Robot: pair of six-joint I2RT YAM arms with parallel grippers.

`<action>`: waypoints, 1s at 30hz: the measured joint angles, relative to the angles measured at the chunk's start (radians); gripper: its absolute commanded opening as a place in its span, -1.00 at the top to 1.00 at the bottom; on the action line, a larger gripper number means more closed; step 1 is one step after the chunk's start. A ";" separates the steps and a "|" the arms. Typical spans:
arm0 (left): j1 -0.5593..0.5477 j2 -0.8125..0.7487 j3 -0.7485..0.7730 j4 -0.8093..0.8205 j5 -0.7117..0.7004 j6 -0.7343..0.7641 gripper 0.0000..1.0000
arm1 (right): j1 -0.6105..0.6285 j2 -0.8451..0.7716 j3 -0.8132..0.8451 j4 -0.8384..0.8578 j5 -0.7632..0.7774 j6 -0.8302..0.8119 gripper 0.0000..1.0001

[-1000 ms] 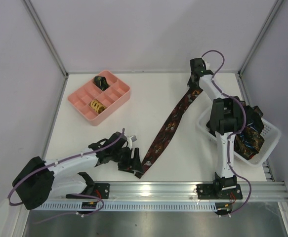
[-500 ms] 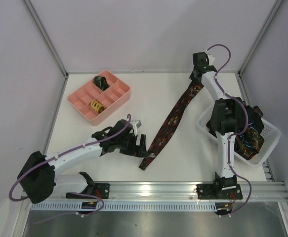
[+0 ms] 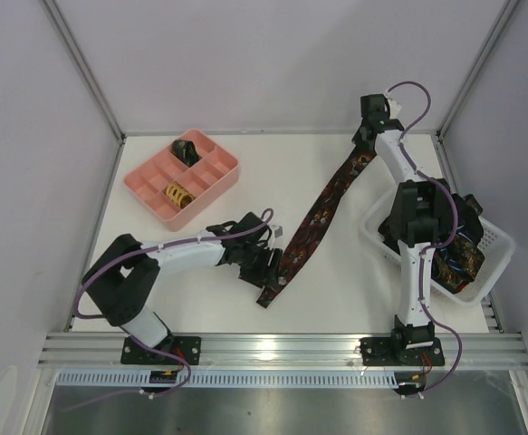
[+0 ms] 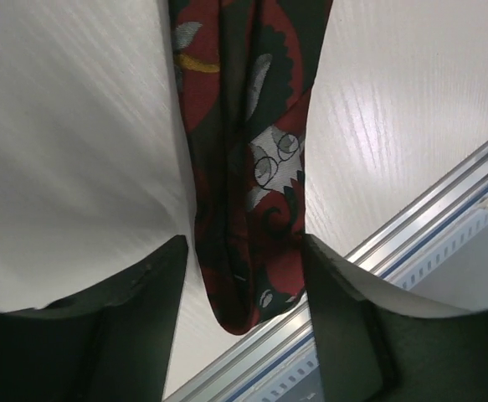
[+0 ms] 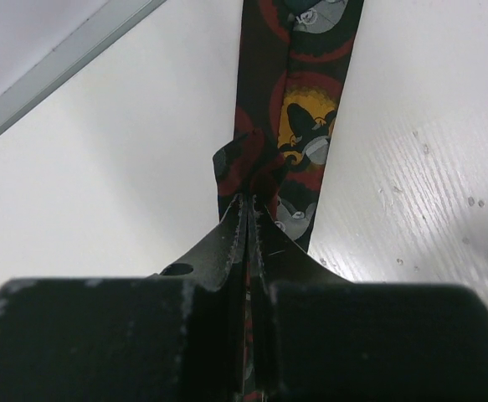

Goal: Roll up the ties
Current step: Flatten the tie

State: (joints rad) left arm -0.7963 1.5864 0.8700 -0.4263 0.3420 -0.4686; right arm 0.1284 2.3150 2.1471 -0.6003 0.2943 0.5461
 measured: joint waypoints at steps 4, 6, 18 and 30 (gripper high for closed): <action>0.000 0.032 0.019 0.005 0.039 0.005 0.34 | -0.008 0.000 0.000 0.000 -0.011 0.003 1.00; 0.000 0.038 0.019 0.010 0.056 0.006 0.79 | -0.012 0.000 0.000 0.000 -0.015 0.004 1.00; -0.001 -0.238 -0.168 0.140 0.075 -0.066 0.99 | -0.046 0.000 0.000 0.003 -0.032 0.017 1.00; 0.026 -0.111 -0.229 0.210 0.062 -0.118 0.99 | -0.087 0.121 0.043 0.018 -0.090 0.064 1.00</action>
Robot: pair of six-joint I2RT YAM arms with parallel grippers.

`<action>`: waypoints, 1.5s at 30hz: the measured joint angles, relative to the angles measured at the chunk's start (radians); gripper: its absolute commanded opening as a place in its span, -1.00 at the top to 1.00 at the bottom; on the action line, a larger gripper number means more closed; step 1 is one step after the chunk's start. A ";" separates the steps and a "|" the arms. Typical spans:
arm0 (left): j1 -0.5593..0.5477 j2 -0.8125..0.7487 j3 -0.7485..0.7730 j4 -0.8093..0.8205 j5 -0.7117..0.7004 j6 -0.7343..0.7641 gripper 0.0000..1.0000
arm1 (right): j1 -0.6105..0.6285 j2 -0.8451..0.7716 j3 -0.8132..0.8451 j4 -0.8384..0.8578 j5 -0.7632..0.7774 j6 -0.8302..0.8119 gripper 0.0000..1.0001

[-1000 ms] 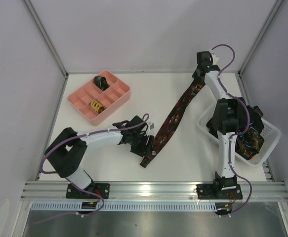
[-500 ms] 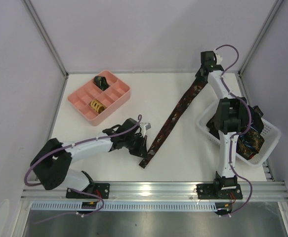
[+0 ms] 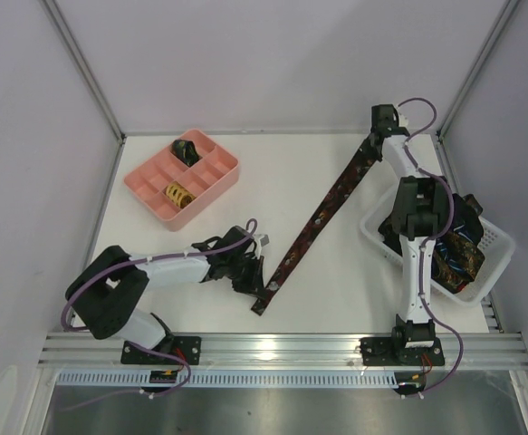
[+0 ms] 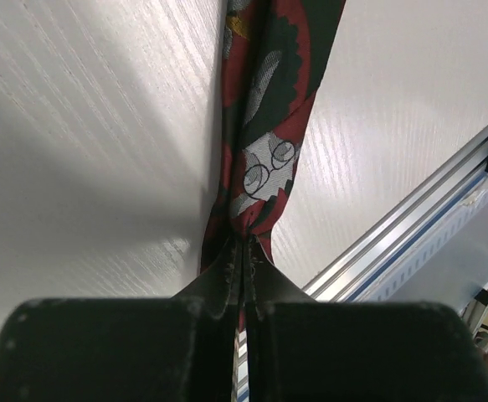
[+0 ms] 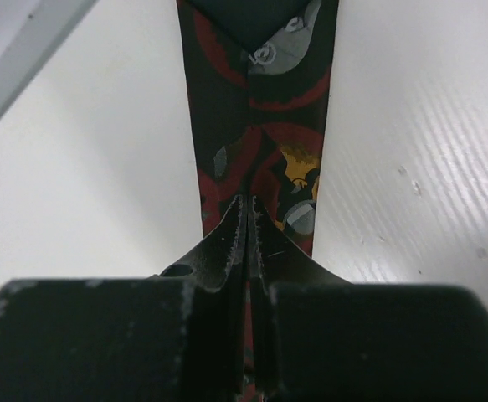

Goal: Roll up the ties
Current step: Flatten the tie

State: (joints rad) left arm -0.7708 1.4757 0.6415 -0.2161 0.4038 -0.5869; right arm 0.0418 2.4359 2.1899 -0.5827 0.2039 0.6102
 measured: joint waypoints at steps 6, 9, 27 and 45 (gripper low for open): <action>0.002 0.017 0.000 0.015 0.001 0.000 0.99 | -0.002 0.046 0.000 0.024 -0.019 0.004 1.00; 0.005 0.018 -0.003 0.023 0.004 0.000 0.99 | -0.006 0.063 0.009 0.027 -0.019 0.003 1.00; 0.057 -0.010 -0.045 0.056 0.040 0.003 0.91 | -0.002 0.076 0.019 0.110 -0.037 -0.035 0.99; 0.086 -0.003 -0.057 0.080 0.096 0.013 0.14 | 0.015 0.109 0.071 0.082 0.093 -0.045 0.96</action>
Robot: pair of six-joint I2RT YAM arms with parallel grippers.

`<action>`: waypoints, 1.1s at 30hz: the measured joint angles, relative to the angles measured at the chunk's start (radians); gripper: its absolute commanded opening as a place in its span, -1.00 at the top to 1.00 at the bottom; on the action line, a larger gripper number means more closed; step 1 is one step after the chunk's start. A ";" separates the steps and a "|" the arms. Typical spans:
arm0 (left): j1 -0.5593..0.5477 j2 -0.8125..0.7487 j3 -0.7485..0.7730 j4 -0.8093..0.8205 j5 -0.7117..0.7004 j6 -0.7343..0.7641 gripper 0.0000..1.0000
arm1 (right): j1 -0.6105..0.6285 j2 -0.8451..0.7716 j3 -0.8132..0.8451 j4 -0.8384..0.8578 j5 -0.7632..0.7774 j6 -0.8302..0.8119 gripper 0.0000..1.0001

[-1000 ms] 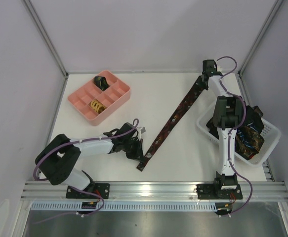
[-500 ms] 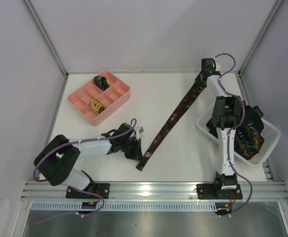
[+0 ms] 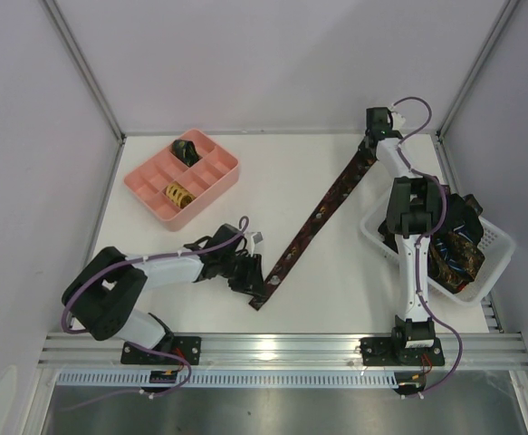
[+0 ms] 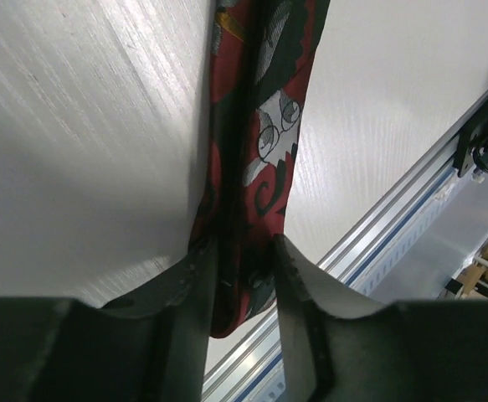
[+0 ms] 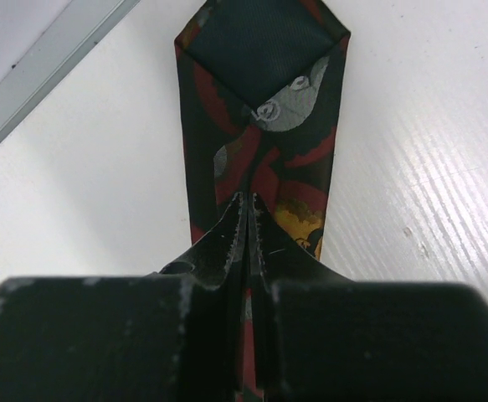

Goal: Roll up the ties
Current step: Flatten the tie

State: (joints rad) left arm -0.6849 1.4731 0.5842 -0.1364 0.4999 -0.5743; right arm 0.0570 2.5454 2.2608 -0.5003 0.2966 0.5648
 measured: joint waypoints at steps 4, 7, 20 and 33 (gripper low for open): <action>0.004 -0.014 0.009 -0.018 0.003 0.011 -0.08 | -0.002 0.000 0.000 0.005 0.010 -0.001 0.83; 0.022 -0.017 0.031 -0.062 -0.006 0.041 -0.21 | -0.003 0.000 0.000 0.008 0.010 -0.001 0.74; 0.113 -0.054 0.064 -0.144 0.005 0.113 -0.79 | -0.014 0.021 0.019 -0.001 -0.026 -0.019 0.11; 0.114 -0.236 0.021 -0.188 -0.161 0.105 -0.65 | 0.021 -0.162 -0.024 -0.177 -0.039 -0.021 0.04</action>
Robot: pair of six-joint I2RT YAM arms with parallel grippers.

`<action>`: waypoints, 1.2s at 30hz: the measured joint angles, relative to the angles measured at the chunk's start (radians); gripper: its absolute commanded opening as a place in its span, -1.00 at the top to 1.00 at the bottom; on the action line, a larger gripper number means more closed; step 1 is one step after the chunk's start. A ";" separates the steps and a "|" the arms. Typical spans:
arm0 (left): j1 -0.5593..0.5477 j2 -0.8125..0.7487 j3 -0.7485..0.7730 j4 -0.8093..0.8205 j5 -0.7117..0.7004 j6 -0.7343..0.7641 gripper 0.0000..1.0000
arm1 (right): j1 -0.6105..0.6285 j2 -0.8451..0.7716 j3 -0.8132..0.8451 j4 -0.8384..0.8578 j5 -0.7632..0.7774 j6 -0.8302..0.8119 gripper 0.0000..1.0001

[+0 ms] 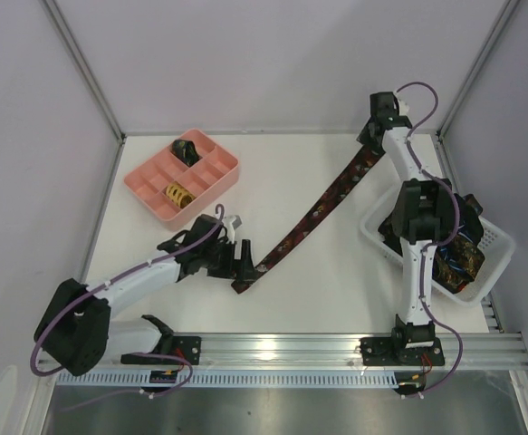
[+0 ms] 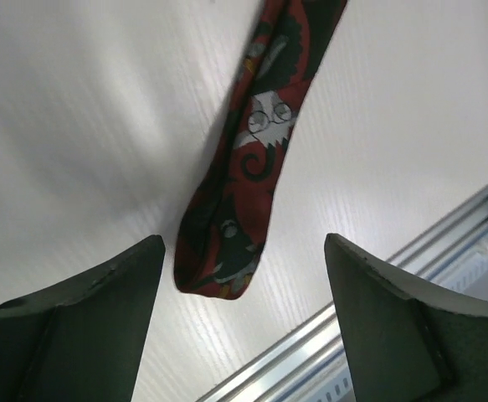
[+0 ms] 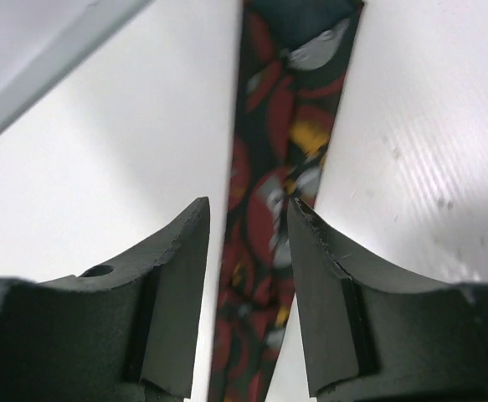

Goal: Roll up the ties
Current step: Flatten the tie

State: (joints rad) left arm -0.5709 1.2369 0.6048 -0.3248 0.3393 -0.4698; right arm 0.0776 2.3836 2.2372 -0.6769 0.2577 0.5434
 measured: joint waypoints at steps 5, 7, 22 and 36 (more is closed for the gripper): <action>0.003 -0.061 0.040 -0.044 -0.134 0.009 0.30 | 0.066 -0.198 -0.088 -0.064 -0.048 -0.001 0.17; 0.012 -0.031 0.104 -0.051 -0.155 0.018 0.48 | 0.113 -0.286 -0.174 -0.086 -0.066 0.003 0.27; 0.039 0.640 0.659 -0.085 -0.047 0.065 0.78 | 0.486 -0.520 -0.876 -0.059 -0.208 0.277 1.00; 0.039 0.748 0.698 -0.130 0.025 0.087 0.75 | 0.595 -0.528 -0.996 0.080 -0.246 0.432 1.00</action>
State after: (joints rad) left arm -0.5320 1.9854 1.3025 -0.4549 0.3645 -0.3832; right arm 0.6727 1.8557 1.2407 -0.5964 0.0116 0.9752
